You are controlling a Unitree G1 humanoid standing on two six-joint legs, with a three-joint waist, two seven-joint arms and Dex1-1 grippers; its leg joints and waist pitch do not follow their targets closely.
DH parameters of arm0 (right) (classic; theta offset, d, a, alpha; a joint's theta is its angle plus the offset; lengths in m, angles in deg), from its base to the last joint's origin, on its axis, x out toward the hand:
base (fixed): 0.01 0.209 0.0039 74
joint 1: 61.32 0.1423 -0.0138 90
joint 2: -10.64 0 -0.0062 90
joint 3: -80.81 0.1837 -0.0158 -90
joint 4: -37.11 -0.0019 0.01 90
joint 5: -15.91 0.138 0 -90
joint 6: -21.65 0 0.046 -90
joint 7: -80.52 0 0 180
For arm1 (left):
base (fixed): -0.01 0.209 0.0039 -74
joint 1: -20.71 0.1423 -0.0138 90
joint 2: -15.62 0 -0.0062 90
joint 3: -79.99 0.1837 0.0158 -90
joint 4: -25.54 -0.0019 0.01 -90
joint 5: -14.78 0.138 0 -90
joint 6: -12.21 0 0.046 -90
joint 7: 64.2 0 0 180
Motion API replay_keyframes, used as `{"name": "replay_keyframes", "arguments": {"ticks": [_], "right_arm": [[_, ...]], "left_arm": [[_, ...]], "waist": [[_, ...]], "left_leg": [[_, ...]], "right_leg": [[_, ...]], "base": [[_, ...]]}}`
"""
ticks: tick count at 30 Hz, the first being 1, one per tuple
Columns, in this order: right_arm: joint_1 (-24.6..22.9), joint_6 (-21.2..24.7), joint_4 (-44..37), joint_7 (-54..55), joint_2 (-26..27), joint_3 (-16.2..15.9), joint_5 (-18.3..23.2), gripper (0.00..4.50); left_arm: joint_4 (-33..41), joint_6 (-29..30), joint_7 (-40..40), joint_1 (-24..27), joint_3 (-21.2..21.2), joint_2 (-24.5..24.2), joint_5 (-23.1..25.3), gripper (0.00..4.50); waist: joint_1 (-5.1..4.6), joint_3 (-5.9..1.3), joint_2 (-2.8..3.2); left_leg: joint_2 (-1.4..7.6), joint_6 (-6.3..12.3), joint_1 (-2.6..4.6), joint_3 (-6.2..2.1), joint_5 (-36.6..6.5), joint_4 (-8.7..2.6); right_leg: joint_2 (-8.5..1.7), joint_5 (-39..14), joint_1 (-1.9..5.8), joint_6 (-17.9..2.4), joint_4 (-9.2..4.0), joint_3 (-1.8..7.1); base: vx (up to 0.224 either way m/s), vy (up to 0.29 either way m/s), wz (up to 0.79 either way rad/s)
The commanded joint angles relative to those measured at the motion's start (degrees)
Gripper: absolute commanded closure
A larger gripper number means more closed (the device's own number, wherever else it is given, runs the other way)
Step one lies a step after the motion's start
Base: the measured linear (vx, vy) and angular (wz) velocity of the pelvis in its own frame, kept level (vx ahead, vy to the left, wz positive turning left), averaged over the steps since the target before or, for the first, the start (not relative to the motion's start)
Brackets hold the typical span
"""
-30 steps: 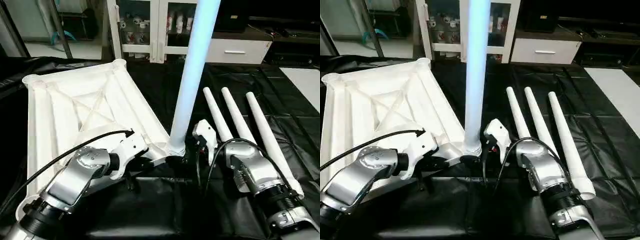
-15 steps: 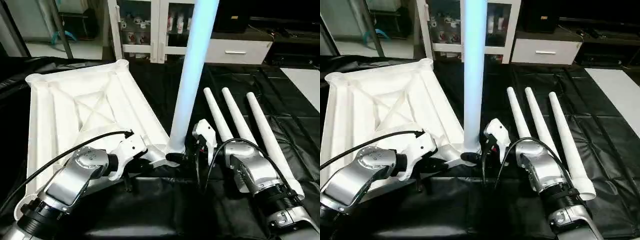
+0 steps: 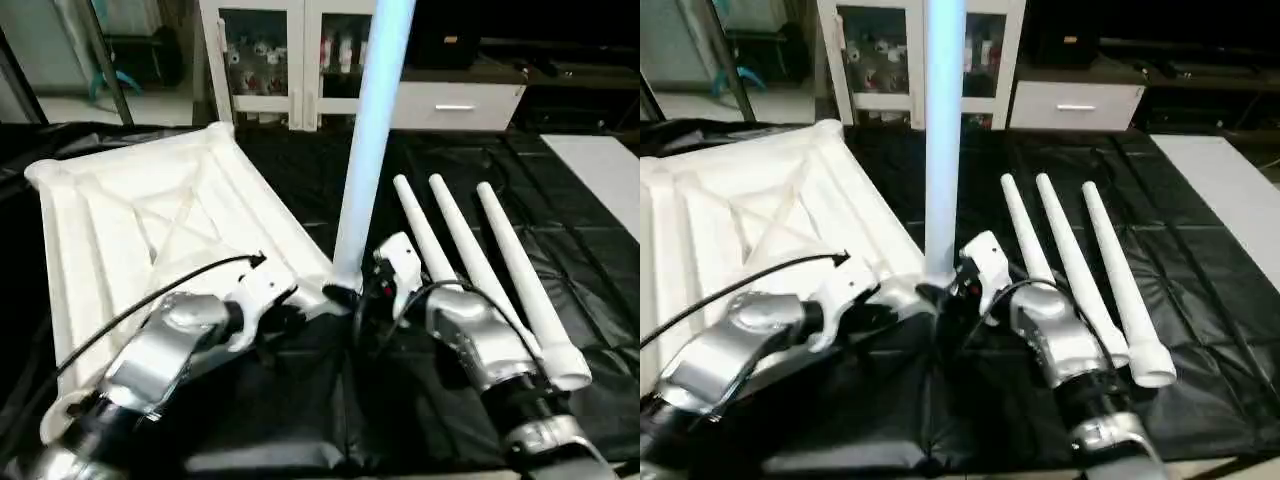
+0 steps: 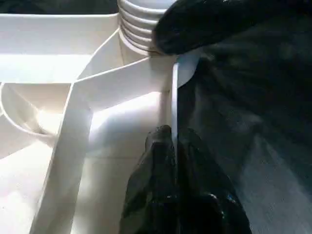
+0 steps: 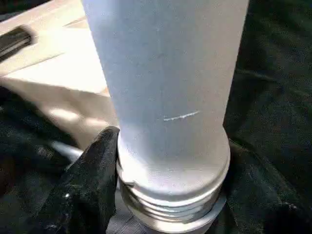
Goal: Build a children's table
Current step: Rotate leg to tighten
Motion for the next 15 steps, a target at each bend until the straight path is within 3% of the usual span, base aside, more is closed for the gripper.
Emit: {"name": "replay_keyframes", "arguments": {"ticks": [1,3,4,5,6,9,15], "right_arm": [[1.1,1.3,5.6,7.3,3.2,-0.2,-1.7,1.76],[1.9,1.2,7.0,10.2,4.2,0.7,-1.7,1.76],[4.3,0.1,11.6,17.6,6.5,3.0,-1.8,1.76],[5.8,-0.2,14.1,21.9,7.7,4.5,-1.7,1.76],[8.7,-0.3,19.1,32.8,10.0,7.0,-2.2,1.76],[10.3,-1.2,21.3,36.1,11.8,8.1,-1.7,1.76],[12.7,-4.7,25.1,36.1,13.8,9.6,-1.4,1.76]], "left_arm": [[-3.8,1.5,-4.4,-1.4,0.9,3.9,0.6,4.5],[-5.1,1.8,-6.1,-2.2,0.3,5.3,0.8,4.5],[-8.9,1.3,-10.1,-4.2,-1.0,8.3,1.4,4.5],[-11.0,0.8,-12.3,-5.3,-1.7,9.9,1.9,4.5],[-15.4,-0.7,-17.0,-7.5,-3.0,12.9,2.9,4.5],[-17.2,-1.4,-19.2,-8.5,-3.1,14.4,3.5,4.5],[-17.8,-1.6,-20.0,-8.6,-3.5,15.3,4.4,4.5]], "waist": [[-0.35,-2.17,0.59],[-0.39,-2.31,0.73],[-0.4,-2.28,0.58],[-0.96,-2.2,0.65],[-0.96,-2.29,0.87],[-0.93,-2.38,0.84],[-0.92,-2.56,0.61]], "left_leg": [[2.56,-2.55,0.37,-1.57,-22.0,-5.09],[2.52,-2.72,0.49,-1.71,-22.2,-5.07],[2.55,-2.44,0.29,-1.74,-22.6,-5.12],[2.17,-2.52,0.35,-1.49,-22.8,-4.98],[2.23,-3.27,0.74,-1.77,-23.4,-4.95],[2.23,-2.85,0.59,-1.82,-25.2,-5.02],[2.35,-1.77,-0.01,-1.69,-23.5,-5.17]], "right_leg": [[-3.36,-26.5,1.1,-9.0,-5.24,2.03],[-3.39,-26.8,1.04,-8.6,-5.31,1.97],[-3.4,-26.7,1.14,-8.4,-5.36,1.91],[-3.27,-27.3,0.64,-8.5,-5.66,1.98],[-3.24,-27.8,0.46,-8.2,-5.6,1.77],[-3.29,-27.1,0.56,-7.0,-5.74,1.65],[-3.48,-24.1,0.89,-7.7,-5.31,1.86]], "base": [[0.0,0.0,0.0],[0.0,0.0,0.0],[0.0,0.0,0.0],[0.0,0.0,0.0],[0.0,0.0,0.0],[0.0,0.0,0.0],[0.0,0.0,0.0]]}}
